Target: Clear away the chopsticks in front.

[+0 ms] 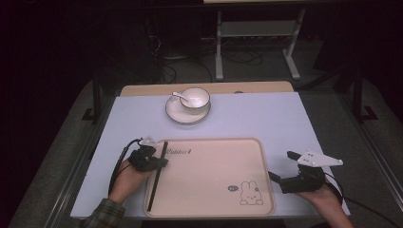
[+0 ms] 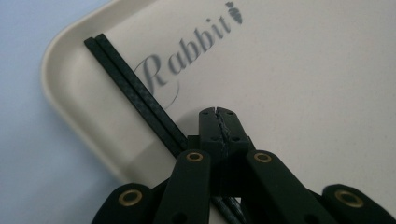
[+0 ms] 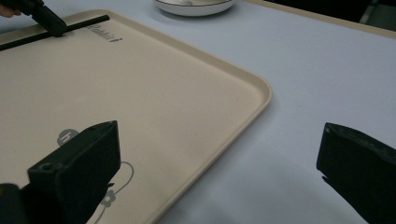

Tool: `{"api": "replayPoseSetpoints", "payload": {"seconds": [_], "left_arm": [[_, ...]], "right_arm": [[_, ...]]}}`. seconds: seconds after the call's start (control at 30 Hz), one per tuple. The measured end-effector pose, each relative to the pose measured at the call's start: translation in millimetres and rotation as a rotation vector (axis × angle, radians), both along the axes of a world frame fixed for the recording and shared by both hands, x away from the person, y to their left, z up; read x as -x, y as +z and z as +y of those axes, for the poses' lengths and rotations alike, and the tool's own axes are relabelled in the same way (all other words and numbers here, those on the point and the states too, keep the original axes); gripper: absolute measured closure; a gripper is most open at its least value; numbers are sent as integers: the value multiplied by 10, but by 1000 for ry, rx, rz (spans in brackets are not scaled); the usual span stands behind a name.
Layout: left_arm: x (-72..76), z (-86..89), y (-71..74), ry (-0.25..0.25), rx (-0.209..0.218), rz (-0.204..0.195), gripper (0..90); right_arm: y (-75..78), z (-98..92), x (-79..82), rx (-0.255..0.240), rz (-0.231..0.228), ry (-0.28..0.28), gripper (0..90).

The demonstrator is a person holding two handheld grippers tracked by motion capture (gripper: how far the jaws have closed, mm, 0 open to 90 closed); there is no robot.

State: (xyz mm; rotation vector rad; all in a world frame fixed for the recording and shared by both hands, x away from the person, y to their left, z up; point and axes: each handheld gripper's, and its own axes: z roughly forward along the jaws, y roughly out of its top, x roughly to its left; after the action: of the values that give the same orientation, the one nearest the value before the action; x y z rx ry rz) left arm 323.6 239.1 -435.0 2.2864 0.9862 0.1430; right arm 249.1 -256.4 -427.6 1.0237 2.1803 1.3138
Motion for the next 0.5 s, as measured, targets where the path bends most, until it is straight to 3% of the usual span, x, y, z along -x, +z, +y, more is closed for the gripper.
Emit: {"api": "replayPoseSetpoints", "payload": {"seconds": [0.3, 0.5], "left_arm": [[32, 48, 9, 1, -10, 1, 890], [44, 7, 48, -34, 12, -39, 769]], "right_arm": [[13, 46, -29, 4, -4, 16, 0], [7, 49, -26, 12, -1, 24, 0]]}}
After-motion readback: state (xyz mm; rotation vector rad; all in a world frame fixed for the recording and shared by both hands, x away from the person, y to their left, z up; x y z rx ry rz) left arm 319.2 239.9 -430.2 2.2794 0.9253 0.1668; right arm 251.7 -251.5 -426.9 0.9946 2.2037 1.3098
